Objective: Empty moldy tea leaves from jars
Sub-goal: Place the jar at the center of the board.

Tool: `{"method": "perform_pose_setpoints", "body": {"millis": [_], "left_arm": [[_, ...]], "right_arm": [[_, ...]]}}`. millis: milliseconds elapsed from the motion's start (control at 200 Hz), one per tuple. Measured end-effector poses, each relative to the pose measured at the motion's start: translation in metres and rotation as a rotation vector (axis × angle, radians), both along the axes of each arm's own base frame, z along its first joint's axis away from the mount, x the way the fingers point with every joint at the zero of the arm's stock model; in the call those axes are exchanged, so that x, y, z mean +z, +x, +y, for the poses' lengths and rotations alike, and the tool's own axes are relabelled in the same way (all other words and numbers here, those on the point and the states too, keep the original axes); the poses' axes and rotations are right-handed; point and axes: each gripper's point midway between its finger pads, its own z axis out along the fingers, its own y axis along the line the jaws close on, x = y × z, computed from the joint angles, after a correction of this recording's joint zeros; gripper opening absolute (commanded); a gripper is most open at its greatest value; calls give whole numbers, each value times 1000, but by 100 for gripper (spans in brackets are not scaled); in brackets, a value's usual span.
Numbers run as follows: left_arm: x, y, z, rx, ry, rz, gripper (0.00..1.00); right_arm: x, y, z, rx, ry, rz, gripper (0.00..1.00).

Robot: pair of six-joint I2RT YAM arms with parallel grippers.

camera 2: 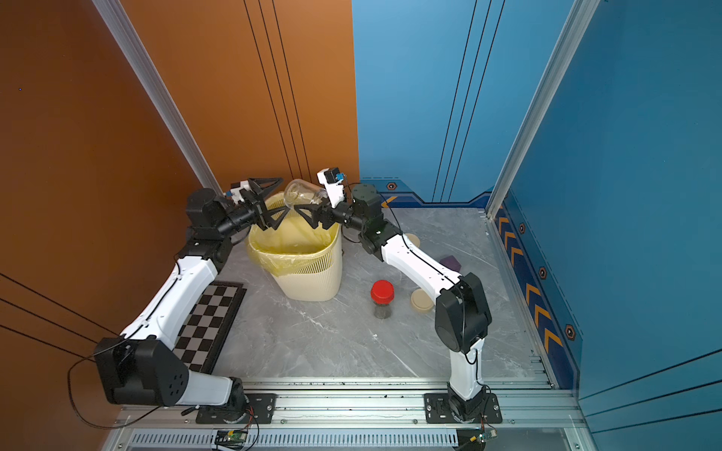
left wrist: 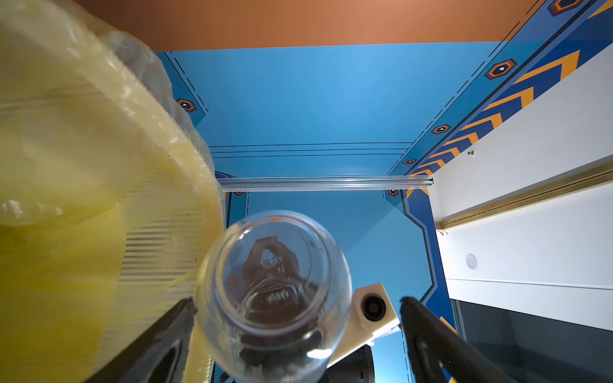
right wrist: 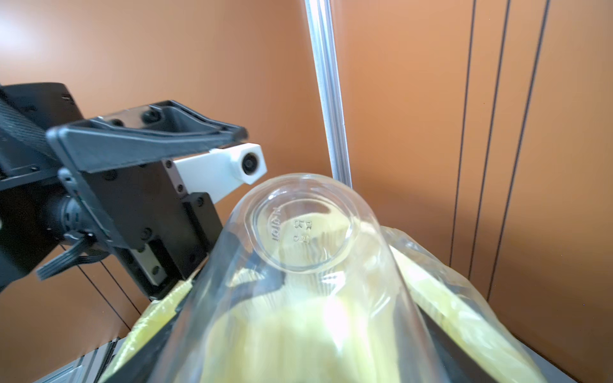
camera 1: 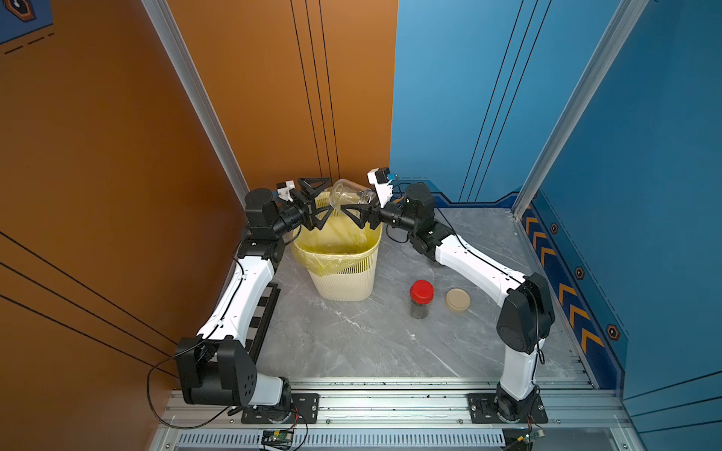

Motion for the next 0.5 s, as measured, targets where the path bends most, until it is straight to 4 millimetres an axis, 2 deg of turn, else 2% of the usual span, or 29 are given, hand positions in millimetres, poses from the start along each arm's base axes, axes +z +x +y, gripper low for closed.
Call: {"method": "perform_pose_setpoints", "body": {"millis": [145,245,350,500], "left_arm": [[0,1,3,6,0,-1,98],[4,1,5,13,-3,-16,98],[11,1,7,17,-11,-47,98],[16,1,8,18,-13,-68,98]], "right_arm": [[-7,13,-27,-50,-7,29,44],[-3,21,-61,-109,-6,38,44],[10,32,-114,-204,11,34,44],[33,44,-204,-386,37,8,44]]}}
